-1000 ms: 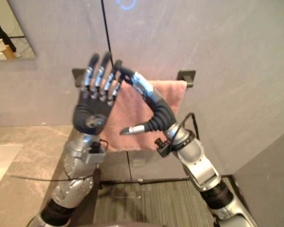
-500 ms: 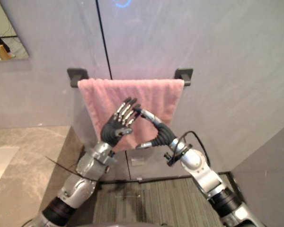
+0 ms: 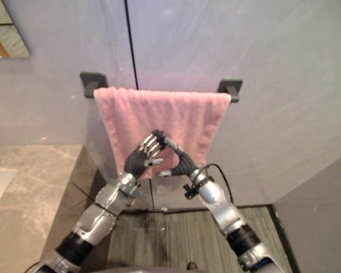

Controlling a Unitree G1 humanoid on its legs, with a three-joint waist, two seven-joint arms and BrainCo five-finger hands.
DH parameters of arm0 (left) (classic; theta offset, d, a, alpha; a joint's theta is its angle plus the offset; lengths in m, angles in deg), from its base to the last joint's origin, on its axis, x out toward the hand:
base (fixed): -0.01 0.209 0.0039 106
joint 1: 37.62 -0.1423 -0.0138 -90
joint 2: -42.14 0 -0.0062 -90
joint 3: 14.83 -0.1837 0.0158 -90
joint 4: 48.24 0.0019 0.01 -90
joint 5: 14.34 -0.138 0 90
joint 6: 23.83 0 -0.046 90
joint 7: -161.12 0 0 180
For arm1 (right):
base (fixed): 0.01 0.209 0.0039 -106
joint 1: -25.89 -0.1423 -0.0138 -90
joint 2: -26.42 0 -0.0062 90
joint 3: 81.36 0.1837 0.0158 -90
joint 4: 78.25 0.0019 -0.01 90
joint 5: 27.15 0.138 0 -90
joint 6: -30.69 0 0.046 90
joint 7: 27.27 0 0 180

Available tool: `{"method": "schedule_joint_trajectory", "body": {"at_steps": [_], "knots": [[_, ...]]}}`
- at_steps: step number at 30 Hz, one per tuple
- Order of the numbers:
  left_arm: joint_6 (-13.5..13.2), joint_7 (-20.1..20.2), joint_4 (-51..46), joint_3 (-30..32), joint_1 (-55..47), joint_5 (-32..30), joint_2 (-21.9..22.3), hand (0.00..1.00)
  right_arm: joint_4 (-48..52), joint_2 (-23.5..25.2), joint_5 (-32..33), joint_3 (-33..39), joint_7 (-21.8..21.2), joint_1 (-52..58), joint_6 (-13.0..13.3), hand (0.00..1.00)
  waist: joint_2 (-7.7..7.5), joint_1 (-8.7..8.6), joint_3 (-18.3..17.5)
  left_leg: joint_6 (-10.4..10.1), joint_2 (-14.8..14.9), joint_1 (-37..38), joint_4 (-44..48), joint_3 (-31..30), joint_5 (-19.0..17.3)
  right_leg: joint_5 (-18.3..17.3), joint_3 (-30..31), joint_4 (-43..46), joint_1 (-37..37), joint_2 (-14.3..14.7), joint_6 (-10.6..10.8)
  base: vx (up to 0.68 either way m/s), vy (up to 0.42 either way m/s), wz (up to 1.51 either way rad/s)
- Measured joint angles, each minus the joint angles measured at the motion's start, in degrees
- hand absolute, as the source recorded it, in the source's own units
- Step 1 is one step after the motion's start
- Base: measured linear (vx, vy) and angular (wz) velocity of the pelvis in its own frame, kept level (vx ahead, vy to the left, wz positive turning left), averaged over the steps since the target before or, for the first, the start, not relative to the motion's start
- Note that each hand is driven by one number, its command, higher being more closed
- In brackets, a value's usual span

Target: Organize washtable

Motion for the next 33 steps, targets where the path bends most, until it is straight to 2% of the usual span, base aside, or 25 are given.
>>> {"method": "schedule_joint_trajectory", "body": {"at_steps": [8, 13, 14, 16, 18, 21, 29, 33], "knots": [[0.07, 0.08, 4.05, 3.91, 1.63, -1.17, 5.04, 0.0, -2.23, 5.36, -1.03, 5.47, 1.27, -1.6, -1.44, 0.0, 0.51, -0.02, 1.32, 0.0, 0.0, 0.27, -0.02, -0.44, -0.01, -0.64, -0.26, 0.96, 0.04, 0.09, 0.01, -0.03, -0.024, 0.02], [0.08, 0.08, 4.73, 4.35, 1.93, -2.38, 6.71, 0.0, -2.33, 7.61, -1.05, 8.44, 2.16, -1.55, -1.8, 0.0, 0.52, -0.05, 2.01, 0.0, 0.0, 0.44, -0.02, -0.55, -0.02, -0.85, -0.3, 1.2, 0.11, 0.14, 0.03, -0.02, -0.017, 0.01], [0.08, 0.06, 4.88, 5.01, 1.83, -2.78, 7.25, 0.0, -2.33, 7.76, -1.05, 9.12, 2.73, -1.53, -1.9, 0.0, 0.51, -0.06, 2.01, -0.01, 0.0, 0.44, -0.02, -0.58, -0.02, -0.88, -0.31, 1.23, 0.11, 0.13, 0.07, -0.03, -0.031, 0.02], [-0.55, -1.15, 5.23, 10.54, 1.51, -3.02, 8.48, 0.0, -3.82, 8.77, -0.97, 15.51, 5.51, -1.35, -3.34, 0.0, 0.5, -0.05, 2.03, -0.01, 0.0, 0.48, -0.02, -0.7, -0.02, -1.08, -0.38, 1.55, 0.09, 0.12, 0.17, -0.02, -0.016, 0.02], [-2.13, -2.63, 5.23, 17.99, 1.08, -3.05, 7.93, 0.0, -6.15, 7.63, -0.48, 24.8, 8.75, -0.38, -5.07, 0.0, 0.54, -0.02, 2.06, -0.03, -0.01, 0.79, -0.02, -0.92, -0.04, -1.55, -0.63, 2.19, 0.22, 0.12, 0.19, -0.03, -0.027, 0.05], [-3.26, -3.51, 5.2, 21.0, -1.24, -3.06, 5.13, 0.0, -6.13, 5.91, 0.61, 29.05, 10.25, 1.4, -5.91, 0.0, 0.61, -0.21, 2.15, -0.04, 0.02, 0.78, -0.02, -0.83, -0.04, -1.56, -0.57, 2.08, 0.2, 0.16, 0.18, -0.01, -0.011, -0.01], [-3.22, -3.44, 3.86, 22.39, -6.12, -3.25, 6.51, 0.0, -3.0, 6.24, 1.23, 32.72, 10.82, 4.78, -6.02, 0.0, 0.55, -0.2, 2.18, -0.03, 0.26, 0.91, -0.02, -0.42, -0.06, -1.54, -0.23, 1.93, 0.18, 0.17, 0.18, -0.03, -0.021, -0.02], [-3.25, -3.41, 3.22, 26.08, -10.11, -3.25, 6.54, 0.0, -1.55, 6.38, 1.22, 35.54, 10.86, 7.58, -6.0, 0.0, 0.5, -0.23, 2.2, -0.02, 0.32, 0.95, -0.02, -0.34, -0.08, -1.54, -0.18, 1.91, 0.2, 0.17, 0.19, -0.04, -0.03, -0.01]]}}
